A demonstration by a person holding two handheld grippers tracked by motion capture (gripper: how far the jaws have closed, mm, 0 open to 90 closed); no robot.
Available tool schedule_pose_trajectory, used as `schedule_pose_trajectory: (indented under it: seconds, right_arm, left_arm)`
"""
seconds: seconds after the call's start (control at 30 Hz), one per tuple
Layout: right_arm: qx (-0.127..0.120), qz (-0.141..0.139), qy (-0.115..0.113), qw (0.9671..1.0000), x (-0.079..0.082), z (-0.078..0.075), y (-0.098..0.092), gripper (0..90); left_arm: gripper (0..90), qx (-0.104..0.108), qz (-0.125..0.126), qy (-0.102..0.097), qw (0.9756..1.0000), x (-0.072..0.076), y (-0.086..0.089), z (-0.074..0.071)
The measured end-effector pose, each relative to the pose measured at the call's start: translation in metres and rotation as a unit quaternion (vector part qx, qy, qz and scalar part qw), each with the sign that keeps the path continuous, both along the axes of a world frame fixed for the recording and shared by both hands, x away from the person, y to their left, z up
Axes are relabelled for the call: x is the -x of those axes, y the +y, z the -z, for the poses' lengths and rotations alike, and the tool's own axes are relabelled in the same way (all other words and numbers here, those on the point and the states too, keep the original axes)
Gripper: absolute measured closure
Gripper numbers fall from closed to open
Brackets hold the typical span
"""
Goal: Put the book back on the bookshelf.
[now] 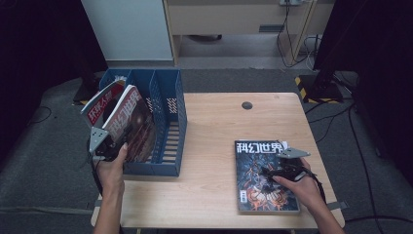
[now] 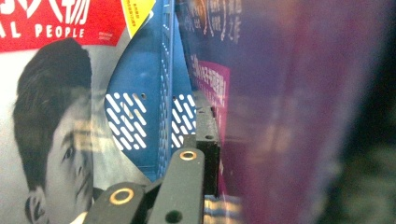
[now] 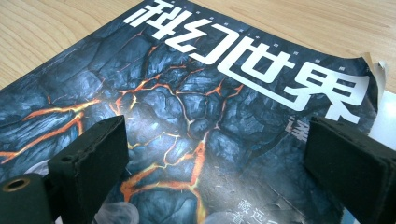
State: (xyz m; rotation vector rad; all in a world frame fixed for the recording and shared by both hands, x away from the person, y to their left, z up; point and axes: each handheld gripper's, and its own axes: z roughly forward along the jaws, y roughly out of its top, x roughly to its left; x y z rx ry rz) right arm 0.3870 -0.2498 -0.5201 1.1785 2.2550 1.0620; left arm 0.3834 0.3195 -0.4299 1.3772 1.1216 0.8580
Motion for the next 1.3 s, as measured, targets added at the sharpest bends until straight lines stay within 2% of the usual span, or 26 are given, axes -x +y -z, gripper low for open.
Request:
schedule_pose_trajectory:
  seconds: [0.03, 0.07, 0.37, 0.43, 0.57, 0.9, 1.2, 1.3]
  right_arm:
    - [0.000, 0.000, 0.000, 1.0000, 0.000, 0.000, 0.000, 6.9]
    - [0.000, 0.000, 0.000, 1.0000, 0.000, 0.000, 0.000, 6.9]
    - [0.000, -0.001, 0.001, 1.0000, 0.000, 0.000, 0.000, 6.9]
    - [0.000, 0.000, 0.000, 1.0000, 0.000, 0.000, 0.000, 6.9]
    - [0.000, -0.001, -0.001, 1.0000, 0.000, 0.000, 0.000, 6.9]
    - [-0.002, -0.003, 0.001, 1.0000, 0.000, 0.000, -0.001, 6.9]
    - [-0.001, -0.005, -0.001, 1.0000, 0.000, 0.000, -0.001, 7.0]
    - [-0.001, -0.005, -0.001, 1.0000, 0.000, 0.000, -0.002, 7.0]
  left_arm:
    - [84.0, 0.000, 0.000, 0.000, 1.0000, 0.000, 0.000, 0.000]
    - [84.0, -0.013, -0.002, -0.003, 0.9999, 0.000, -0.002, -0.003]
    - [84.1, -0.012, -0.005, -0.012, 0.9999, -0.007, -0.005, -0.016]
    - [84.1, -0.025, -0.002, -0.013, 0.9996, -0.011, -0.007, -0.019]
    - [84.1, -0.031, -0.002, -0.015, 0.9994, -0.020, -0.011, -0.023]
    - [84.0, -0.022, -0.011, -0.011, 0.9996, -0.038, -0.012, -0.020]
    - [84.0, -0.033, -0.017, -0.009, 0.9993, -0.048, -0.015, -0.017]
    - [84.1, -0.029, -0.018, -0.007, 0.9994, -0.049, -0.014, -0.014]
